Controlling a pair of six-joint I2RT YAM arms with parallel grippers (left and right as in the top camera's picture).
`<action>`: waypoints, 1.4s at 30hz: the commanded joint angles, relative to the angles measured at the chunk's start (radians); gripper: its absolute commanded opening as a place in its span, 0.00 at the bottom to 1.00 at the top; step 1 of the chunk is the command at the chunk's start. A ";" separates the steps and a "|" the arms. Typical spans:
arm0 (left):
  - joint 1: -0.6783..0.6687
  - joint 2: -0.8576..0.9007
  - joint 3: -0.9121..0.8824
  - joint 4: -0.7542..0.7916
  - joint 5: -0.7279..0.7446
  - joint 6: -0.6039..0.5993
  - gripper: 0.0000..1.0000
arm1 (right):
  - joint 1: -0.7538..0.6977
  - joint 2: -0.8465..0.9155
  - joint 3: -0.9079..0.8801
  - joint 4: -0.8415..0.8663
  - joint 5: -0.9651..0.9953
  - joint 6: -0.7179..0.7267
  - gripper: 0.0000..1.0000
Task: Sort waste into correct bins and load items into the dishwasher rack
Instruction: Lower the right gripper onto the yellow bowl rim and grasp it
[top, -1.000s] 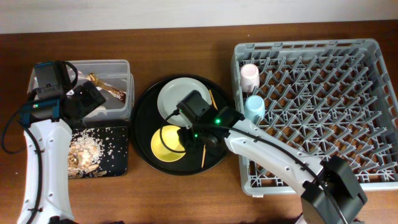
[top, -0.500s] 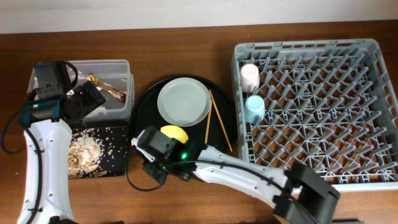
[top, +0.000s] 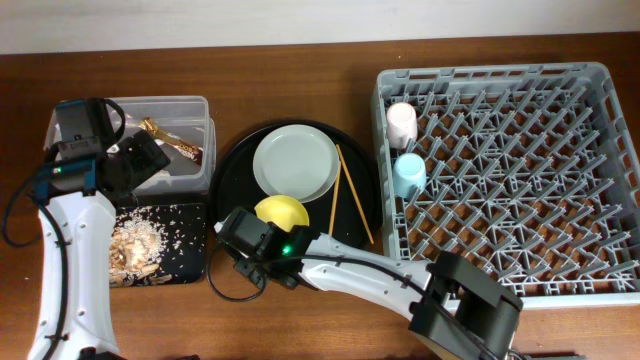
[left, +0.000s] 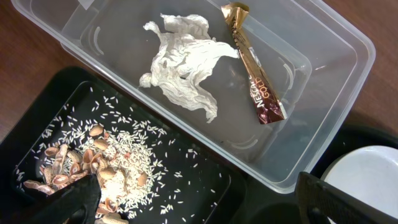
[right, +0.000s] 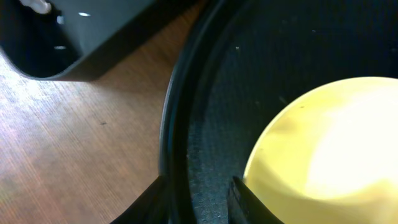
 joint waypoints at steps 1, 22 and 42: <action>0.002 -0.015 0.015 -0.001 0.002 0.013 0.99 | 0.003 -0.089 0.019 0.004 -0.069 -0.003 0.32; 0.002 -0.015 0.015 -0.001 0.002 0.013 0.99 | 0.001 0.008 0.011 -0.046 0.148 -0.026 0.21; 0.002 -0.015 0.015 -0.001 0.002 0.013 0.99 | 0.001 0.008 0.006 -0.137 0.186 -0.029 0.16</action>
